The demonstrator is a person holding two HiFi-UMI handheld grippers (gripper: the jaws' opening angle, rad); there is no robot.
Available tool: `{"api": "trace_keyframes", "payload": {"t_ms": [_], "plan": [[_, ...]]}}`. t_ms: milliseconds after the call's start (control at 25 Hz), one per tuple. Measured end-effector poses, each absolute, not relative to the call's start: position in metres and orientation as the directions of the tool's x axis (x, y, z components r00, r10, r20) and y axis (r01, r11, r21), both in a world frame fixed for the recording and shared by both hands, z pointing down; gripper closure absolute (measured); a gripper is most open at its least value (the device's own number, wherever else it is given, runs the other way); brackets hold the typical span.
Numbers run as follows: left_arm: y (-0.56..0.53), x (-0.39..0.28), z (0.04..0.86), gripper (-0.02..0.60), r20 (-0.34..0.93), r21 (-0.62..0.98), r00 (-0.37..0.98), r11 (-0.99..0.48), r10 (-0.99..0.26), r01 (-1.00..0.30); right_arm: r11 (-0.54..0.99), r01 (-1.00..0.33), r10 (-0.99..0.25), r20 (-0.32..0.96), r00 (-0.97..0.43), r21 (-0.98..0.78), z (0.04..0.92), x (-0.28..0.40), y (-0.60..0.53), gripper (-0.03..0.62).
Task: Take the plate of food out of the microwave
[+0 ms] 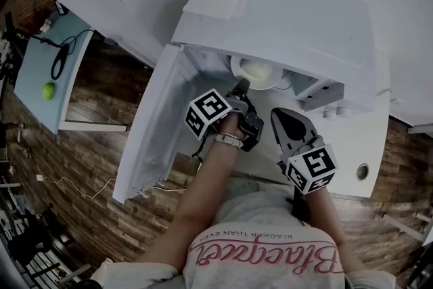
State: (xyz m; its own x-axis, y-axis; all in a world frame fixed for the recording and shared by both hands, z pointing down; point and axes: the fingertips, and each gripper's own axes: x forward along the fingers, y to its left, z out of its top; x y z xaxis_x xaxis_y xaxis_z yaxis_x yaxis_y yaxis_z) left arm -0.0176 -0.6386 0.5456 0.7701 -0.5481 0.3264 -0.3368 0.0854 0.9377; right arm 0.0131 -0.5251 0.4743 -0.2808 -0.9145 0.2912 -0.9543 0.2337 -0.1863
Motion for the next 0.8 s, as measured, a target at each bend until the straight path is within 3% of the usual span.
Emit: {"api": "trace_keyframes", "payload": {"t_ms": [360,800], "plan": [[-0.633,-0.02,0.549,0.569,0.206,0.973,0.791,0.032,-0.576,-0.23,0.232,-0.956,-0.916,0.29,-0.277,-0.178,0.474,0.012,-0.521,0.588],[-0.624,-0.033,0.54,0.569,0.15,0.983,0.806,-0.002,-0.573,-0.184,0.241,-0.955,-0.917,0.282,-0.283,-0.174,0.47,-0.003,-0.517,0.588]]}}
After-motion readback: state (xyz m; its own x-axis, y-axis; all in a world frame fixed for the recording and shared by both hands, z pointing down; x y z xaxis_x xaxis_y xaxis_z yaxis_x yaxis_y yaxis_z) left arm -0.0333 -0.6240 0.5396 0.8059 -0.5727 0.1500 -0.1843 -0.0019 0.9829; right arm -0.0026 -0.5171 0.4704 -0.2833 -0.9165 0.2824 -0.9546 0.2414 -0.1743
